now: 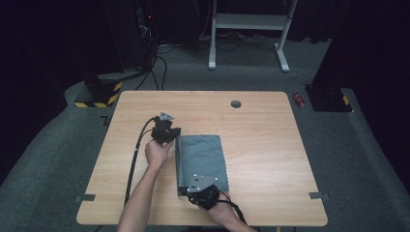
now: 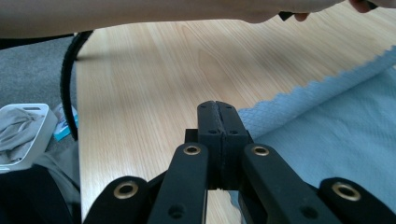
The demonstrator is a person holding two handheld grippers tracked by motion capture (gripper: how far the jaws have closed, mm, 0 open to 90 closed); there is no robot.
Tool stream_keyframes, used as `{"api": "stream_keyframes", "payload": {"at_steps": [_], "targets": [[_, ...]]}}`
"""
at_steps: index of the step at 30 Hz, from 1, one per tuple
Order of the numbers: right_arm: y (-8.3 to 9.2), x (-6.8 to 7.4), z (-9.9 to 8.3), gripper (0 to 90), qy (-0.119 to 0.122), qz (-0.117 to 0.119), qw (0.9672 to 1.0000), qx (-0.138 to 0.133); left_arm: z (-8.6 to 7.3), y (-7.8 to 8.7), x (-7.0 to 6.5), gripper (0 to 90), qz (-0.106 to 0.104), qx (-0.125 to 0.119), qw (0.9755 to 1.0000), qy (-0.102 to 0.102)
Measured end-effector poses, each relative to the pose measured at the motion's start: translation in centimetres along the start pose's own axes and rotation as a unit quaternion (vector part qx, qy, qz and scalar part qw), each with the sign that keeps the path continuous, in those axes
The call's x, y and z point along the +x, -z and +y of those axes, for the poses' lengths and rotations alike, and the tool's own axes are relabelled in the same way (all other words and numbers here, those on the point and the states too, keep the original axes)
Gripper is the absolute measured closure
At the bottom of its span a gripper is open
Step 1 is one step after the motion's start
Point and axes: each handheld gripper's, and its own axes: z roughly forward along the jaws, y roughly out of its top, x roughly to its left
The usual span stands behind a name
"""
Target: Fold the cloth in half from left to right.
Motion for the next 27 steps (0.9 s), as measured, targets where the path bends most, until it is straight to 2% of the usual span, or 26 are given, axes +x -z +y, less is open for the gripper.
{"api": "stream_keyframes", "payload": {"at_steps": [6,11,15,27], "targets": [[0.7,-0.3,-1.0,89.8,-0.010,-0.012,0.9999,0.003,0.0,-0.6,-0.2,90.0,-0.002,0.001,1.0000,0.001],[1.3,-0.9,-2.1,89.8,-0.022,-0.022,0.9995,0.005,0.5,-1.1,-1.1,90.0,-0.002,-0.001,0.9999,-0.016],[1.7,-1.0,-2.5,89.8,-0.026,-0.026,0.9993,0.007,0.7,-1.6,-1.6,90.0,-0.007,-0.001,0.9998,-0.019],[3.4,-1.9,-4.2,89.8,-0.043,-0.045,0.9980,0.006,1.1,-3.1,-3.0,90.0,-0.018,0.000,0.9997,-0.017]]}}
